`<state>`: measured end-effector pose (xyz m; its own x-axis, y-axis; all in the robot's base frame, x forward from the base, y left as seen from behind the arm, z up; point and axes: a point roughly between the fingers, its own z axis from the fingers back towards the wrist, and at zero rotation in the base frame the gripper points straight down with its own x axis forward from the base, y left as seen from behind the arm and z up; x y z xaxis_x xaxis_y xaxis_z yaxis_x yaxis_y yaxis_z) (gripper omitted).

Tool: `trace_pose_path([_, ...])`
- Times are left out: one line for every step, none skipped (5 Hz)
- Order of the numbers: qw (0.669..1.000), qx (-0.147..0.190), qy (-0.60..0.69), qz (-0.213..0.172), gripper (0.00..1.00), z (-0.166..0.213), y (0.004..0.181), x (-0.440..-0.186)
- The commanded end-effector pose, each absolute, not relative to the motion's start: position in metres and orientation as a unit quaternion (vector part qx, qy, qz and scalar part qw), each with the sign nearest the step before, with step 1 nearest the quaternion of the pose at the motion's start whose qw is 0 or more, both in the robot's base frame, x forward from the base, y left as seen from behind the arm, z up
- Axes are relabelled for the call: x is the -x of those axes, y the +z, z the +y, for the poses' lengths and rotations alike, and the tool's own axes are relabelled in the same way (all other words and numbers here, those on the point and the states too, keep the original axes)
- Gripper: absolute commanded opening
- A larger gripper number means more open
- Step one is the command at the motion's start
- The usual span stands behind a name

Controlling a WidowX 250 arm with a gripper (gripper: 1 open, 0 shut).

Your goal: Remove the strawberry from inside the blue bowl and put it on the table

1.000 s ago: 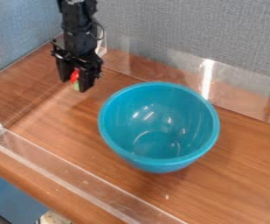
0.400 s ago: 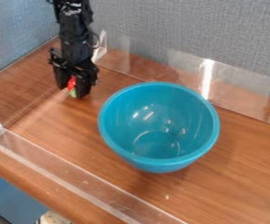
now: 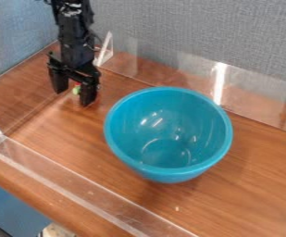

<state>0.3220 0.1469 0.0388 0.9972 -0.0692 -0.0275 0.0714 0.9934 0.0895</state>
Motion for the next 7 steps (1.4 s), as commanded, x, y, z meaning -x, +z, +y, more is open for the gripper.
trace_pose_path([0.998, -0.057, -0.024, -0.020, 1.00, 0.156, 0.063, -0.325])
trace_pose_path([0.998, -0.056, -0.021, -0.024, 1.00, 0.156, 0.066, -0.323])
trace_pose_path([0.998, -0.054, -0.019, -0.029, 1.00, 0.157, 0.070, -0.321])
trace_pose_path([0.998, -0.053, -0.017, -0.034, 1.00, 0.157, 0.073, -0.320])
trace_pose_path([0.998, -0.051, -0.015, -0.037, 1.00, 0.157, 0.074, -0.320])
trace_pose_path([0.998, -0.049, -0.013, -0.037, 1.00, 0.157, 0.074, -0.319])
trace_pose_path([0.998, -0.047, -0.011, -0.037, 1.00, 0.157, 0.073, -0.319])
